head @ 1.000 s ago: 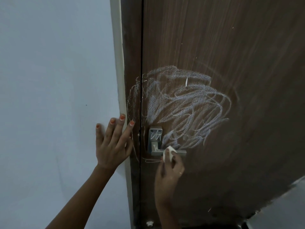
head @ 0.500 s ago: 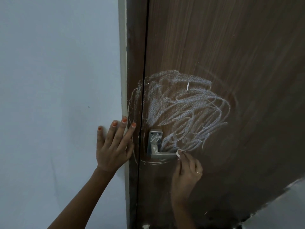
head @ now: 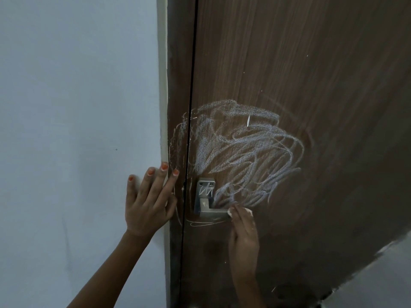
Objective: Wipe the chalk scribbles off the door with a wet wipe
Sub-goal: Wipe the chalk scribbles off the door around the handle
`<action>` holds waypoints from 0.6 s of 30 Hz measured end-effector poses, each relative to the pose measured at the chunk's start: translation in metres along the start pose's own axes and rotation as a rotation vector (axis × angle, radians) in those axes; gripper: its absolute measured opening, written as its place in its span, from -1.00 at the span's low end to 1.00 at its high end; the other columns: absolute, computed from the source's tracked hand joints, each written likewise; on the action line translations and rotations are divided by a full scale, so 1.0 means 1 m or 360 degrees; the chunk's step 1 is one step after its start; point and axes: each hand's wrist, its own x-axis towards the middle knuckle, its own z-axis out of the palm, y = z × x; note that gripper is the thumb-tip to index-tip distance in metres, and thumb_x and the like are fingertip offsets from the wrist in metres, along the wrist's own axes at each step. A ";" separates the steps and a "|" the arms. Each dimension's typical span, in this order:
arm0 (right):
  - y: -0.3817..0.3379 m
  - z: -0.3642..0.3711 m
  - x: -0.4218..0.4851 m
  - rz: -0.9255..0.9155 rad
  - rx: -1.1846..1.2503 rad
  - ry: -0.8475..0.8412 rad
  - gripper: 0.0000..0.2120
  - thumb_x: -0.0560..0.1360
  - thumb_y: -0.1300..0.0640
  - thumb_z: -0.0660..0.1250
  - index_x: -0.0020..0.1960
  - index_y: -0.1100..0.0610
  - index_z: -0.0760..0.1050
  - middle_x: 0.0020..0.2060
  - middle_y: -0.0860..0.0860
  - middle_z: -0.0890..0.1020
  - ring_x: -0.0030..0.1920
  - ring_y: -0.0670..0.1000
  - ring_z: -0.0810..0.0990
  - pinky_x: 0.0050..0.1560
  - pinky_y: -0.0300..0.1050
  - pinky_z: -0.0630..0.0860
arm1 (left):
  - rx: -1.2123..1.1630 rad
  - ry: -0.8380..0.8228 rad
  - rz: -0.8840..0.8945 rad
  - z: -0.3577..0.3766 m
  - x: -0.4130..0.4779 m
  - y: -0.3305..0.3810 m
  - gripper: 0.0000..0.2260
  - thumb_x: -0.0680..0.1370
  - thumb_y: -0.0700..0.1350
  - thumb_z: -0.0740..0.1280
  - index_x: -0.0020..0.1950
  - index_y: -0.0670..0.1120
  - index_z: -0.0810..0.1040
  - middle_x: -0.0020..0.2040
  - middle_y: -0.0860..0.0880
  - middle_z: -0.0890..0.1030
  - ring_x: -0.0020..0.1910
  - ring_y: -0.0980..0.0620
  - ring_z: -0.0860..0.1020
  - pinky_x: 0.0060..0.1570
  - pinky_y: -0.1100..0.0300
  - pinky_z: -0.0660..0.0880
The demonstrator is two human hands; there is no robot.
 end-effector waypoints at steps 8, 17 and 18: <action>-0.044 0.017 -0.009 -0.0192 0.0121 -0.0158 -0.67 0.22 0.41 0.46 -0.03 0.26 0.64 -0.06 0.14 0.69 -0.01 0.08 0.66 0.15 -0.09 0.44 | 0.0001 -0.0008 0.0001 0.000 0.000 0.000 -0.50 0.58 -0.08 0.11 0.52 -0.10 0.14 0.54 -0.10 0.06 0.51 -0.06 0.01 0.47 -0.07 -0.08; -0.063 0.014 0.026 -0.0129 0.0110 -0.0377 -0.58 0.14 0.52 0.51 -0.07 0.22 0.65 -0.06 0.12 0.67 -0.09 0.07 0.66 -0.19 -0.17 0.63 | -0.0012 -0.0010 -0.0003 0.000 -0.001 -0.001 -0.50 0.58 -0.08 0.11 0.52 -0.10 0.14 0.54 -0.09 0.06 0.51 -0.06 0.01 0.47 -0.07 -0.08; -0.063 0.011 0.026 -0.0151 0.0064 -0.0383 -0.59 0.11 0.50 0.53 -0.10 0.20 0.66 -0.10 0.08 0.68 -0.12 0.05 0.66 -0.22 -0.19 0.62 | -0.0014 -0.0008 -0.0005 0.000 -0.001 -0.001 -0.50 0.58 -0.08 0.11 0.52 -0.10 0.14 0.54 -0.09 0.06 0.51 -0.06 0.02 0.47 -0.07 -0.08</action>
